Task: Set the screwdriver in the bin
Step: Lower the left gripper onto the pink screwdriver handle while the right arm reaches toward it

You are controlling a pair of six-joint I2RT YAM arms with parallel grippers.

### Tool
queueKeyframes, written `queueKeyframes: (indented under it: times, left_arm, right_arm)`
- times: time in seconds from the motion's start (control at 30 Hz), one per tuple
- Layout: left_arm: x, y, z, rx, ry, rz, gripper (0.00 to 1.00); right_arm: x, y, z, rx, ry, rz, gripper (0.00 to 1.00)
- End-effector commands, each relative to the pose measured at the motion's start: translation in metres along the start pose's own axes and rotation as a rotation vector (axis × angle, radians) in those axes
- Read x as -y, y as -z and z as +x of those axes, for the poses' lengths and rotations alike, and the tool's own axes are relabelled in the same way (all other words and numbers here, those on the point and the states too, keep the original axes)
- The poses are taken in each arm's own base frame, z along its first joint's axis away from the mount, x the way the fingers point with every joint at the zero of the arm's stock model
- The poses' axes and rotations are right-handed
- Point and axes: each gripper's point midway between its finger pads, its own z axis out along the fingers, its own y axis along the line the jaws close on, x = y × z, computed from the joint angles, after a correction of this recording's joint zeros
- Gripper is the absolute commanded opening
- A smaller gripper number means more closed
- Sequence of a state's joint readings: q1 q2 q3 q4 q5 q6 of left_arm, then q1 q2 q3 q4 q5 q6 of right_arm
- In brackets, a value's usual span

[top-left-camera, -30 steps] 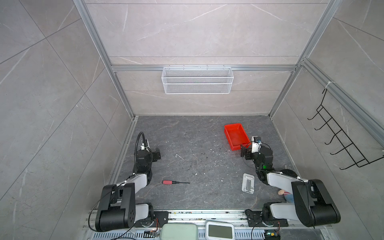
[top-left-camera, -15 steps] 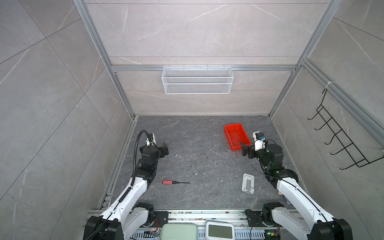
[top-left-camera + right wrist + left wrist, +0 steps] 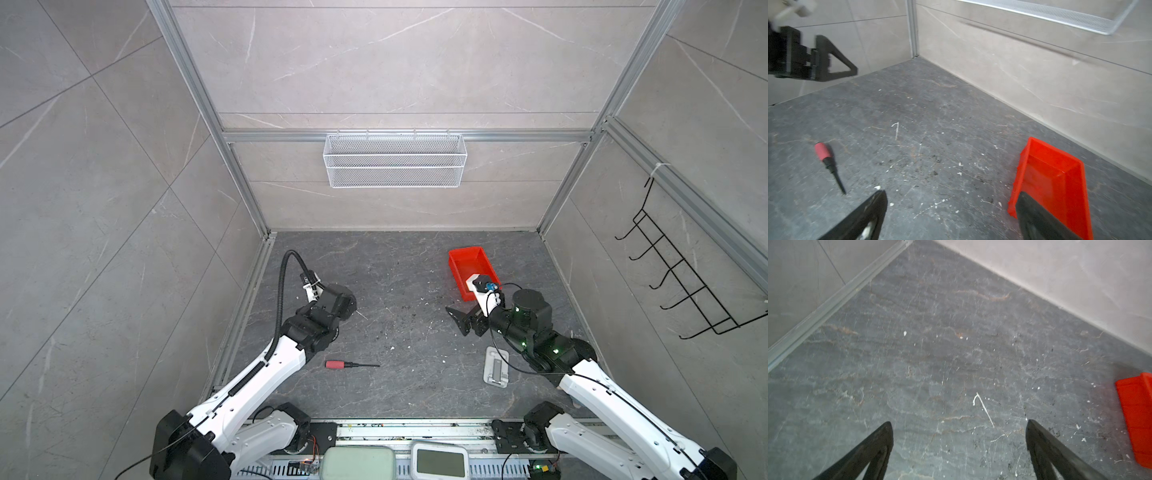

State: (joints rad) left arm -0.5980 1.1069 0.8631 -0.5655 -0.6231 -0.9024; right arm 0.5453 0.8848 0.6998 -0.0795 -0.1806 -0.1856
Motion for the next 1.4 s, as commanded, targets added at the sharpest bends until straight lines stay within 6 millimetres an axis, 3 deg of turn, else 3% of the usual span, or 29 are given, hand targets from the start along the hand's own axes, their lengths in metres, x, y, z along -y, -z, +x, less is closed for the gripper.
queueKeyframes:
  times: [0.0,0.17,0.33,0.57,0.8,0.97,1.2,1.37]
  left_arm:
    - [-0.032,0.005,0.022,-0.096,0.147,-0.196,1.0]
    - [-0.034,0.005,0.048,-0.241,0.233,-0.295,1.0]
    - [-0.048,0.011,0.085,-0.362,0.47,-0.447,1.0]
    - [-0.04,-0.001,0.129,-0.473,0.707,-0.481,0.96]
    - [-0.043,-0.007,0.158,-0.529,0.85,-0.54,0.91]
    - [-0.047,-0.017,0.17,-0.544,0.881,-0.572,0.88]
    - [-0.048,-0.037,0.17,-0.543,0.888,-0.591,0.85]
    - [-0.052,-0.044,0.174,-0.566,0.87,-0.632,0.78]
  right_arm:
    - [-0.022,-0.006,-0.011,-0.017,0.07,-0.065,0.99]
    - [-0.062,-0.019,-0.021,-0.026,0.152,-0.172,0.99]
    - [-0.095,-0.029,-0.023,-0.035,0.203,-0.249,0.99]
    - [-0.115,-0.035,-0.018,-0.058,0.236,-0.288,0.99]
    - [-0.123,-0.038,-0.015,-0.078,0.252,-0.302,0.99]
    - [-0.126,-0.042,-0.014,-0.086,0.251,-0.31,0.99]
    - [-0.134,-0.044,-0.015,-0.077,0.258,-0.338,0.99]
    - [-0.161,-0.031,-0.002,-0.128,0.314,-0.529,0.99]
